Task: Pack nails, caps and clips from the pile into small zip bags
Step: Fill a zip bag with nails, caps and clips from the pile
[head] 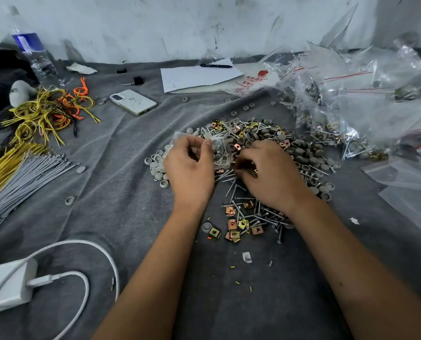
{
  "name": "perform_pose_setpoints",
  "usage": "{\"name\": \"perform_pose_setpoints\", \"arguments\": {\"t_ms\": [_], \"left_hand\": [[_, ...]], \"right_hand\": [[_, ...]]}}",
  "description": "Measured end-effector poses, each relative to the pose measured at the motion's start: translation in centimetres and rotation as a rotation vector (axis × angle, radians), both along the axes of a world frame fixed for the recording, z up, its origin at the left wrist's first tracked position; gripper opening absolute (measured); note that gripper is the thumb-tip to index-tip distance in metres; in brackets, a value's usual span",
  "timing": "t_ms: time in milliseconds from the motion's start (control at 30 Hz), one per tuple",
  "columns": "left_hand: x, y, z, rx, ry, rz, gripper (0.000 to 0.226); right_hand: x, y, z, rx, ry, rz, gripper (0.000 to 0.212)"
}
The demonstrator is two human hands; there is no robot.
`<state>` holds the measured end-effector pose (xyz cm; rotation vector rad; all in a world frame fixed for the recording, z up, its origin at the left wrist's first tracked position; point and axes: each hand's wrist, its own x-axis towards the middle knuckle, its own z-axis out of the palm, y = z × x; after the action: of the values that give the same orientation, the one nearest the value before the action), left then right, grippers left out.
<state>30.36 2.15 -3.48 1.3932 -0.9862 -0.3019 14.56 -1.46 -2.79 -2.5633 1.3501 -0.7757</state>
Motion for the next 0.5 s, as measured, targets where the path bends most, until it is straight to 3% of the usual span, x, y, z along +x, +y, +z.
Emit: {"name": "perform_pose_setpoints", "arguments": {"t_ms": [100, 367, 500], "left_hand": [[0.06, -0.01, 0.05, 0.004, 0.035, 0.017, 0.017], [0.11, 0.02, 0.28, 0.015, 0.056, 0.012, 0.023], [0.23, -0.04, 0.18, 0.015, 0.083, 0.002, 0.021]], "right_hand": [[-0.34, -0.11, 0.14, 0.055, 0.12, 0.023, 0.025], [-0.15, -0.14, -0.07, 0.001, 0.169, 0.025, 0.021], [0.09, -0.06, 0.13, -0.001, 0.015, 0.031, 0.011]]}}
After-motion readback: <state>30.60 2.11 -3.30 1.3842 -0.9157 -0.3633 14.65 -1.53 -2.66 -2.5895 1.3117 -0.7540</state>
